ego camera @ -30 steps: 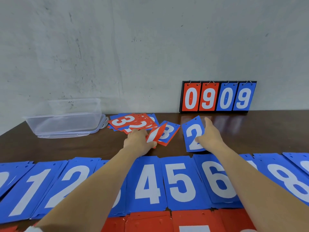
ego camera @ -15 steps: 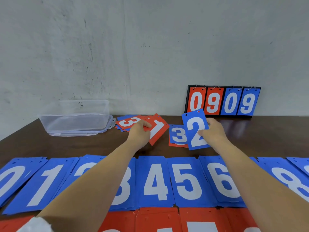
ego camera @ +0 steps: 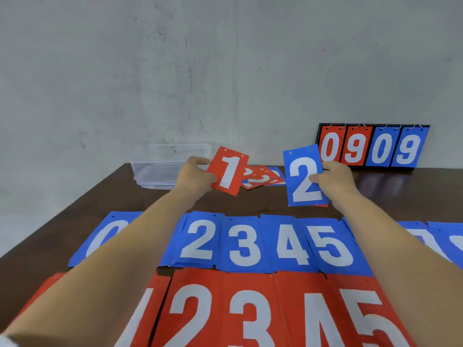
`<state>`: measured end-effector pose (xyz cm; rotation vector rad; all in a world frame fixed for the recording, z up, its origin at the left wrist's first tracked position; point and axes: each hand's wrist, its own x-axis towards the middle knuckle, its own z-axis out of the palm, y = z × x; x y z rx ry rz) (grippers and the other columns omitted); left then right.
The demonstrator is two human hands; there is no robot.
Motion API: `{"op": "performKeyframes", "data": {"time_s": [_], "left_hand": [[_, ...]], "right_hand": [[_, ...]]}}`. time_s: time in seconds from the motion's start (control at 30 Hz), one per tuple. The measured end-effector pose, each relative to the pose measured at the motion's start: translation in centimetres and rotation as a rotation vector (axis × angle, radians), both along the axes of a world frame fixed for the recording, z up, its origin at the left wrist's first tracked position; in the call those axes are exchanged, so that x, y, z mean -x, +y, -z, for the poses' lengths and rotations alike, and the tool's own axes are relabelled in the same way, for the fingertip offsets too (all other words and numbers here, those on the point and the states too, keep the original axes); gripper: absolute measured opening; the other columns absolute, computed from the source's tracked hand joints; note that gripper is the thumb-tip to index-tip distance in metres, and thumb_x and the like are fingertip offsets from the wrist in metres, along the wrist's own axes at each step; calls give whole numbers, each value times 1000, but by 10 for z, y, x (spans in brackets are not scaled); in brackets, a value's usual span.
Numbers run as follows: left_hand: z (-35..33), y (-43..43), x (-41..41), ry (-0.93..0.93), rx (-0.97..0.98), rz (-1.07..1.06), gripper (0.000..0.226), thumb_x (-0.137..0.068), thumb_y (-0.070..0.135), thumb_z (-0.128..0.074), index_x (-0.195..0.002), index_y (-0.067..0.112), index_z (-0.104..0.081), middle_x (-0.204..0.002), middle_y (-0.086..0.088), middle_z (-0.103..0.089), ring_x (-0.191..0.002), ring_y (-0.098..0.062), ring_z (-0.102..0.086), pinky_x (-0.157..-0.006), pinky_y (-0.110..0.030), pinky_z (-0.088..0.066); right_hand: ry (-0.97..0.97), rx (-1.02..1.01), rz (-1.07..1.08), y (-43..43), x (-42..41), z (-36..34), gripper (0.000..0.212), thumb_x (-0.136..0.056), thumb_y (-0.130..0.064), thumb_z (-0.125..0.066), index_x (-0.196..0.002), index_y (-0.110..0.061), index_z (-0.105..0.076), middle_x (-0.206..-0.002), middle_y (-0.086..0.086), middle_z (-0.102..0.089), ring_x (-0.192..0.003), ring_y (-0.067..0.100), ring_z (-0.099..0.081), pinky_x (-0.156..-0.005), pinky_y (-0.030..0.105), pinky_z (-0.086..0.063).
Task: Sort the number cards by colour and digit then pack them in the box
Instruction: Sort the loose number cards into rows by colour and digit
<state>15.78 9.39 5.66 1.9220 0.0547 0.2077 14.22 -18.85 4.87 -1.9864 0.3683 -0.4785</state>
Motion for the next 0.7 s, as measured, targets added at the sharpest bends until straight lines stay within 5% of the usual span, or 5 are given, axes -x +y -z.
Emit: {"op": "performKeyframes", "data": {"time_s": [0.17, 0.5, 0.63, 0.7], "left_hand": [[-10, 59, 39, 48, 23, -11, 46, -88, 5, -61, -132, 12, -49, -109, -11, -66, -76, -16, -63, -56, -21, -51], [-3, 147, 121, 91, 115, -46, 14, -94, 13, -57, -105, 6, -62, -94, -6, -68, -76, -11, -64, -55, -21, -51], [4, 168, 148, 115, 89, -41, 10, -92, 14, -60, -96, 6, -65, -90, -8, -70, -77, -16, -65, -70, -31, -56], [8, 176, 162, 145, 73, -15, 6, -90, 12, -64, -86, 8, -66, -88, -11, -72, -78, -22, -67, -80, -38, -58]], "right_hand": [[-1, -105, -49, 48, 30, 0, 12, -86, -4, -67, -95, -10, -61, -100, 11, -66, -84, 29, -66, -78, 42, -56], [-2, -181, -111, 127, 79, 10, 14, -85, 0, -67, -90, -12, -62, -95, 11, -67, -80, 26, -65, -71, 35, -55], [7, -161, -148, 156, 86, 19, 16, -85, -2, -68, -97, -11, -64, -95, 8, -66, -72, 18, -63, -54, 23, -45], [28, -155, -157, 167, 86, 23, 15, -84, -3, -70, -95, -11, -64, -100, 9, -69, -76, 20, -66, -60, 29, -52]]}}
